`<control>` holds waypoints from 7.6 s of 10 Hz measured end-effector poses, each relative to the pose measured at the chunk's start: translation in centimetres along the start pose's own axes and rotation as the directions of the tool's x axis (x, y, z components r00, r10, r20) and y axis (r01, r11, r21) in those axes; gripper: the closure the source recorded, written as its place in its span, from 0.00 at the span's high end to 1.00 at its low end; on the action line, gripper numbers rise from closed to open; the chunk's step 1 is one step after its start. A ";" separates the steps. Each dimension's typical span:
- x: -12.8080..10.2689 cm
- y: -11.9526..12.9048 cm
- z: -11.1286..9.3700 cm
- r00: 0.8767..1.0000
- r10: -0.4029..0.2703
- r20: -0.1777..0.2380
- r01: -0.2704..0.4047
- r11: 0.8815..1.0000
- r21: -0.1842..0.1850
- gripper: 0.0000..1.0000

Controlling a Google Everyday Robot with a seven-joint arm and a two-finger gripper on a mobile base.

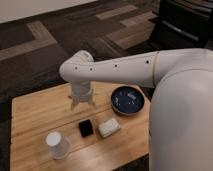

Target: Place the ceramic cup over the eraser

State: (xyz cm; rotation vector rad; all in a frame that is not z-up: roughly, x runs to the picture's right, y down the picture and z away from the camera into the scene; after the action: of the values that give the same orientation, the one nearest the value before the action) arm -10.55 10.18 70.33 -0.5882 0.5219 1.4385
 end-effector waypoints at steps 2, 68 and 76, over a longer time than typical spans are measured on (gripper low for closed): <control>0.0 0.0 0.0 1.000 0.000 0.000 0.000 1.000 0.000 0.65; 11.2 1.9 -11.6 0.711 -0.690 0.133 0.640 0.714 0.284 0.00; 9.9 0.5 -9.5 0.718 -0.682 0.137 0.640 0.725 0.254 0.00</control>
State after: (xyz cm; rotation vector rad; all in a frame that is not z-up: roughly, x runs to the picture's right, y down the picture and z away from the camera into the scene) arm -10.13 11.42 56.61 -0.3904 0.2176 0.7294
